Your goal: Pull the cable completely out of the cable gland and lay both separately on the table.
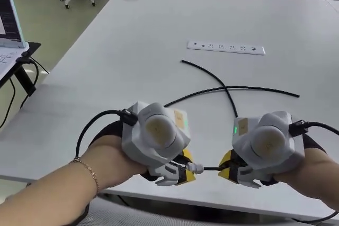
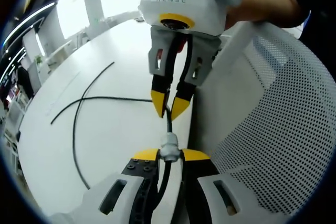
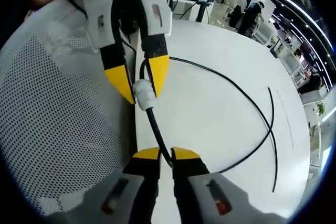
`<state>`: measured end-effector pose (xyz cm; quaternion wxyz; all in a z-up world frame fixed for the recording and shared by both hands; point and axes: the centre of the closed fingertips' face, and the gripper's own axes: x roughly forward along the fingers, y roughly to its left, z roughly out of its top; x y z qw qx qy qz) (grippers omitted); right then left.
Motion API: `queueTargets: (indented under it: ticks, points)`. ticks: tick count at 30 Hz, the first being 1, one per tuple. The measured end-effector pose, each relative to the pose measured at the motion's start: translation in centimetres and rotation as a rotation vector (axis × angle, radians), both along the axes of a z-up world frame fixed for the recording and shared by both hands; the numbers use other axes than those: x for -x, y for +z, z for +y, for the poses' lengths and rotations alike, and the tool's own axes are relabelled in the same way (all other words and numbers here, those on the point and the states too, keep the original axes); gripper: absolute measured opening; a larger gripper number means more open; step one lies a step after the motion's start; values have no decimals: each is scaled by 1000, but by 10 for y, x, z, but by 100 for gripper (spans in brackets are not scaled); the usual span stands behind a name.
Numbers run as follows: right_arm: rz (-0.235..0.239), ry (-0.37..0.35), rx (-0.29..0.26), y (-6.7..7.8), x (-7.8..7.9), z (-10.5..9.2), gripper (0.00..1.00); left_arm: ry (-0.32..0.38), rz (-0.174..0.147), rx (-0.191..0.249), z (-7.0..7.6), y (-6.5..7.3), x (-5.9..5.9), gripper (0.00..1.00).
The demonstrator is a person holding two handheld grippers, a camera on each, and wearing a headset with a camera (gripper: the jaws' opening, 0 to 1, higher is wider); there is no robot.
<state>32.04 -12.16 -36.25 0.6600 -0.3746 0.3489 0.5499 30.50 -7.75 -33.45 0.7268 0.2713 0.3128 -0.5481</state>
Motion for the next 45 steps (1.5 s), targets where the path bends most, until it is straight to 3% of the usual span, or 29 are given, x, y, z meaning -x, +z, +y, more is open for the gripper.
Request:
queueTargets:
  ticks: [13,16,22,24,31,33,38,43,45]
  points:
    - [12,-141,119,-13,-13,-35,7,16,-26,-49,8,-4,-5,17]
    - [6,-156,151,-15,-15,-42,7,21,-27,-46,8,-4,-7,17]
    - [12,-148,162,-16,-13,-42,11,22,-34,-48,8,-3,-7,17]
    - [3,-118,137,-14,-12,-35,16,24,-31,-36,6,-2,-7,17]
    - [-2,-8,-96,13,-1,15,20,3,-40,-22,1,1,-5,17]
    - [-5,1,-138,20,1,22,19,-5,-43,-17,-1,2,-4,17]
    - [-17,43,-164,24,5,29,17,-17,-44,10,-6,7,-2,17]
    - [-13,79,-157,22,10,32,6,-15,-52,13,-6,8,-4,17]
    - [-15,88,-151,21,11,32,5,-15,-50,12,-6,7,-4,17]
